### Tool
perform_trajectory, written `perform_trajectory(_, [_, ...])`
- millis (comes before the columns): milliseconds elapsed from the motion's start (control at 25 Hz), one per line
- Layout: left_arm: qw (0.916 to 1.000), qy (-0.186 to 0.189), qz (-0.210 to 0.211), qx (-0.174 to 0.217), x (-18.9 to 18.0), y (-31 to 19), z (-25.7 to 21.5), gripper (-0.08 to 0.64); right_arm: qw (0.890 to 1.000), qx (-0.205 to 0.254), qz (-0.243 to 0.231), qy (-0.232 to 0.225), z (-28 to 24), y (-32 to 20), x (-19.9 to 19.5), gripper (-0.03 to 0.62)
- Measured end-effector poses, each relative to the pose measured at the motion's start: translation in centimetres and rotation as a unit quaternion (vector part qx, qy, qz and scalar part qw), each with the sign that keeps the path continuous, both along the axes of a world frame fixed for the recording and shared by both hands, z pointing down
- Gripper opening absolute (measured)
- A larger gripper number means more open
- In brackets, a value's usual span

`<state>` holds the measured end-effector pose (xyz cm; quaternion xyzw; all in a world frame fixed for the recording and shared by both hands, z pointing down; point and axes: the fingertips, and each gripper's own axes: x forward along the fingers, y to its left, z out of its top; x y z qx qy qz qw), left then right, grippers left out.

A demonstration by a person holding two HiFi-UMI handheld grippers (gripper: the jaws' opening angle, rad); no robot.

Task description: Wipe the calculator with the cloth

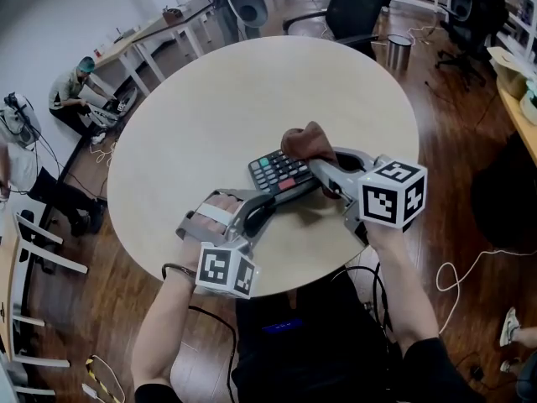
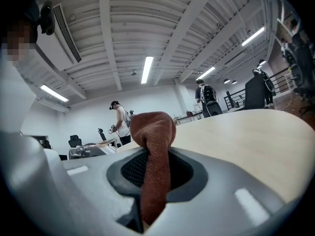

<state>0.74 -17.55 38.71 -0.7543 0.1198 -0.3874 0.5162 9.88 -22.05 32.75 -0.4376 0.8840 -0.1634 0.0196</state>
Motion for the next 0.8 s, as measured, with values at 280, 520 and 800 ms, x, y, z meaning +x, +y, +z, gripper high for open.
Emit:
perform_trajectory(280, [0.966,0.156,-0.052,-0.2,-0.6,-0.7,-3.5,0.08,0.998,0.05,0.036,-0.032,-3.0,0.6,2.3,0.064])
perform_trajectory(520, [0.7974,0.367,-0.099,-0.469,-3.1,-2.5,-10.1,0.075,0.99,0.126,0.052,-0.035,-8.0,2.6,0.4,0.064])
perform_trajectory(800, [0.7013,0.434,-0.108,-0.555,-2.9,-3.5,-10.8,0.074,0.986,0.137,-0.045,0.079,-6.6,2.8,-8.5,0.064])
